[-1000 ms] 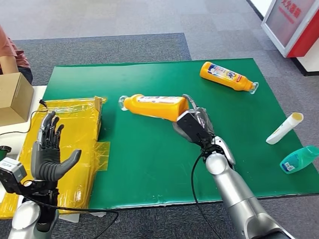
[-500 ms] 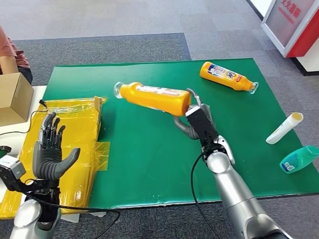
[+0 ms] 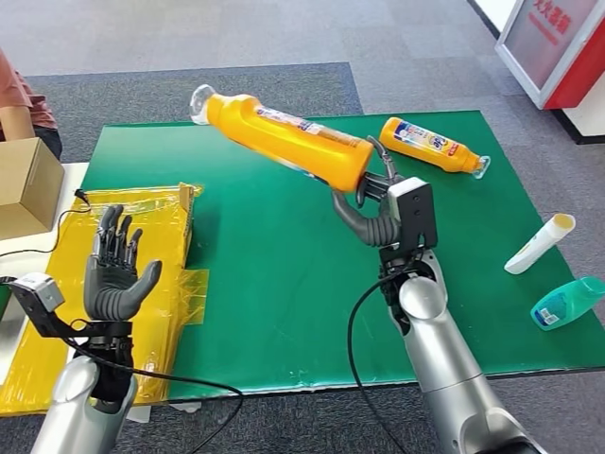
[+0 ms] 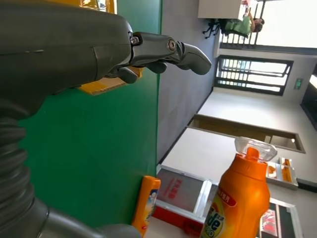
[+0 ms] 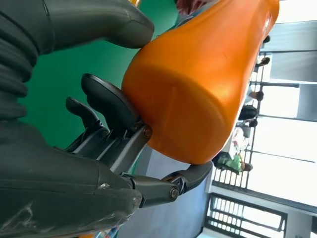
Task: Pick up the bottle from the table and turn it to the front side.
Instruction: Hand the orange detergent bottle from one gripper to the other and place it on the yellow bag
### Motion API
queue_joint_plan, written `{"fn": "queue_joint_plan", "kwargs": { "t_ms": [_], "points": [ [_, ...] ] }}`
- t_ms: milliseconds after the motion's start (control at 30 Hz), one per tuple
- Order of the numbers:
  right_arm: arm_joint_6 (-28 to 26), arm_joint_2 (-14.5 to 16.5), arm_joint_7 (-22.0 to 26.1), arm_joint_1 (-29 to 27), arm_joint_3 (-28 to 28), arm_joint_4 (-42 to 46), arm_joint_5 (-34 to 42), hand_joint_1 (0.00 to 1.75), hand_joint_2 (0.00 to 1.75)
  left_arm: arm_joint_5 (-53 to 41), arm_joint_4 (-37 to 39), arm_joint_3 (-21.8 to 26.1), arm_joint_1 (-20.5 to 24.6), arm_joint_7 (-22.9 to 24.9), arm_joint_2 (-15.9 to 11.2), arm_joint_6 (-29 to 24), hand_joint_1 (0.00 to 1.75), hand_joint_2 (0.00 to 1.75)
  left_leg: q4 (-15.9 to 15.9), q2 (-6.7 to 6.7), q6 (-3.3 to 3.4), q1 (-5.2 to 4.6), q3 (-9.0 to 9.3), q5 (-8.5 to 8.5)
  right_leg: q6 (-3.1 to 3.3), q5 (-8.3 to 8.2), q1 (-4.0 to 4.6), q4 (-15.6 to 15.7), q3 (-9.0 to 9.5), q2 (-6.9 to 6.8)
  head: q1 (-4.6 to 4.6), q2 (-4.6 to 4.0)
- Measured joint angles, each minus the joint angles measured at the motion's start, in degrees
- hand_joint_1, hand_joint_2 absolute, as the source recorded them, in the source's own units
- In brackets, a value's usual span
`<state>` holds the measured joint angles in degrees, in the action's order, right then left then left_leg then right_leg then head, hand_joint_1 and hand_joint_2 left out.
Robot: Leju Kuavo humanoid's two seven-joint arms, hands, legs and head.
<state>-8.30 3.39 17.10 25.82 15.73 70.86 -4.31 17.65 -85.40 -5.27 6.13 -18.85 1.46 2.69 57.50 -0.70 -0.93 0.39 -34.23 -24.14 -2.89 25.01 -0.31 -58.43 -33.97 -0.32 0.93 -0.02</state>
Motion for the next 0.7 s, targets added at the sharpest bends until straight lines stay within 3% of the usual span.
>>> {"fn": "queue_joint_plan", "kwargs": {
  "t_ms": [333,700],
  "points": [
    [3.0,2.0,0.9,-0.3,2.7,3.6,5.4,1.75,1.75,10.6,2.9,0.0,4.1,0.0,1.7,2.3,0.00,1.75,0.0,0.00,-0.01,0.00,0.00,0.01,0.01,0.00,0.00,0.0,-0.01,0.00,0.01,0.00],
    [5.2,2.5,2.2,-1.2,9.0,5.5,6.4,1.75,1.75,21.6,3.9,-1.7,7.6,5.0,2.5,9.4,0.00,1.75,0.0,0.00,-0.01,0.00,0.00,0.01,0.02,-0.01,0.00,0.0,-0.02,0.00,0.01,0.00]
  ]
}}
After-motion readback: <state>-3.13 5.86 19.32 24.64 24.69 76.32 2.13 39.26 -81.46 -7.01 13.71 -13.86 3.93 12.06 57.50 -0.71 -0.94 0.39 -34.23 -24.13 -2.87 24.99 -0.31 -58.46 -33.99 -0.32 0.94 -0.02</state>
